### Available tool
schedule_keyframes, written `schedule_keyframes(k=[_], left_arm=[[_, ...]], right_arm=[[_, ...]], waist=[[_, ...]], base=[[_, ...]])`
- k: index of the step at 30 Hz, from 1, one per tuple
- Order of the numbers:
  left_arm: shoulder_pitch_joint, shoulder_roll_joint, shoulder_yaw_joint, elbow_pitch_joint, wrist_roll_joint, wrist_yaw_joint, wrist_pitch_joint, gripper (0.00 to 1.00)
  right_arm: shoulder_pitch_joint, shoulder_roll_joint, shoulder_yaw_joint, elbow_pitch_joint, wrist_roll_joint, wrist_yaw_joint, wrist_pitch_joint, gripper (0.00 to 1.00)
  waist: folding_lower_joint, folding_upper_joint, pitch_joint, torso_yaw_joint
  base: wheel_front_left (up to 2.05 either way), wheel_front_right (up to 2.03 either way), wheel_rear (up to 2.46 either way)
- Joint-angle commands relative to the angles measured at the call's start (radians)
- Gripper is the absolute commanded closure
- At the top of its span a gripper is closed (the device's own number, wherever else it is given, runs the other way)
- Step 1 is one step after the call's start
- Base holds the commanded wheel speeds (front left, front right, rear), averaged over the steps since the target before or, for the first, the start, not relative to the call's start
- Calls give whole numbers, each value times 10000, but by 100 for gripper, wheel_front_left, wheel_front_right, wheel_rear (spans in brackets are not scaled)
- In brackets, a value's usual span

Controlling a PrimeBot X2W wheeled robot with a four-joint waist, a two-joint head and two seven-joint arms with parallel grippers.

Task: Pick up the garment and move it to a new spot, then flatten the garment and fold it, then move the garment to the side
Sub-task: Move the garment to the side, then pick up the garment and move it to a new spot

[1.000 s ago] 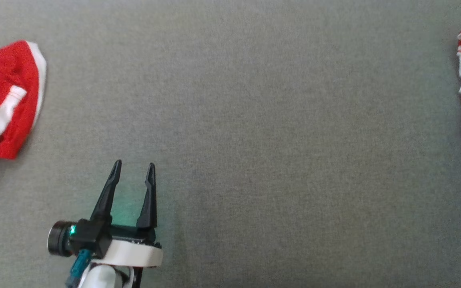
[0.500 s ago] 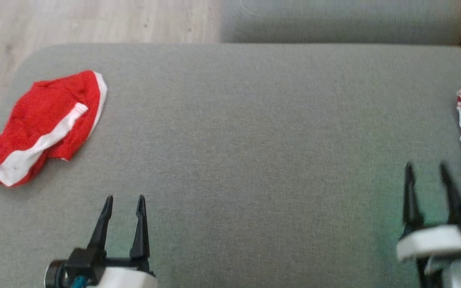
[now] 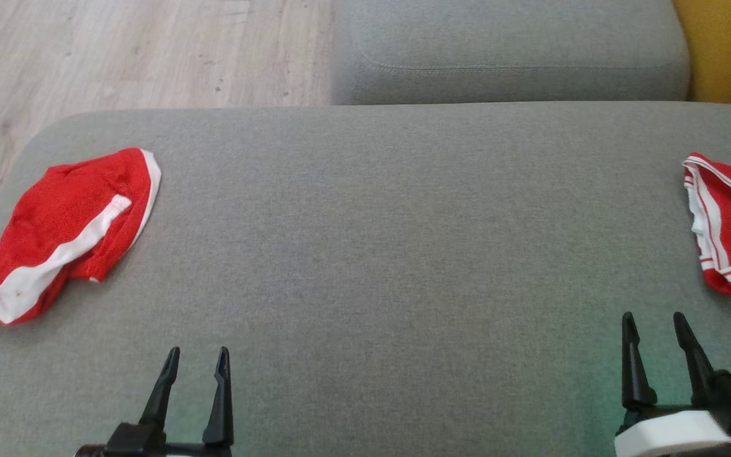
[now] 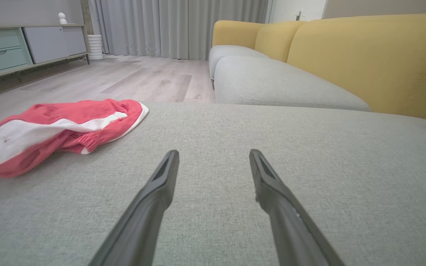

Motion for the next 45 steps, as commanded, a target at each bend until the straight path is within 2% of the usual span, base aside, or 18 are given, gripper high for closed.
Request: schedule_keyframes(k=[1,8,13,16,23,28,32,36,39,43,45], left_arm=[[-470,-12,355,-300,37,-73,-82,0],[-466,-12,336,-229,50,-122,-82,0],[-519,-12,265,-265,49,-112,-82,0],[-621,-12,139,-288,21,-98,-82,0],[-416,-12,248,-317,-134,60,-82,0],[-38,-12,696,-457,-348,182,-82,0],[-303,-12,1081,-688,-571,119,-82,0],[-1450,196,1581,-636,-677,-124,-82,0],[-2972,625,1769,19,-1025,-330,-49,0],[-5690,1475,1483,1421,-1252,-492,880,0],[-7078,1649,1530,2359,-1514,-512,1284,0]], right_arm=[[-203,-77,289,-322,42,69,-119,0],[-158,-75,322,-342,69,69,-119,0],[-87,-75,352,-467,155,69,-119,0],[-98,-75,398,-558,201,69,-119,0],[-173,-74,713,-596,180,69,-120,0],[-431,-74,931,-575,-11,69,-120,0],[-680,-74,1043,-591,-209,69,-120,0],[-1258,-74,1115,-759,-722,69,-120,0],[-1906,-288,1103,-984,-1011,69,-120,0],[-2509,-1124,966,-1229,-1271,69,-102,0],[-2659,-1515,786,-1427,-1314,69,-1,0]], waist=[[0,-1,-27,-119],[0,-1,-67,-161],[0,-1,-50,287],[0,-1,-28,927],[0,-1,-126,2895],[0,-1,3,3560],[0,-1,467,3465],[0,-1,1647,2892],[0,-1,2910,2424],[0,-1,4407,2191],[0,-1,4951,2181]], base=[[0,0,0],[0,0,0],[0,0,0],[0,0,0],[0,0,0],[0,0,0],[0,0,0],[0,0,0],[0,0,0],[0,0,0],[0,0,0]])
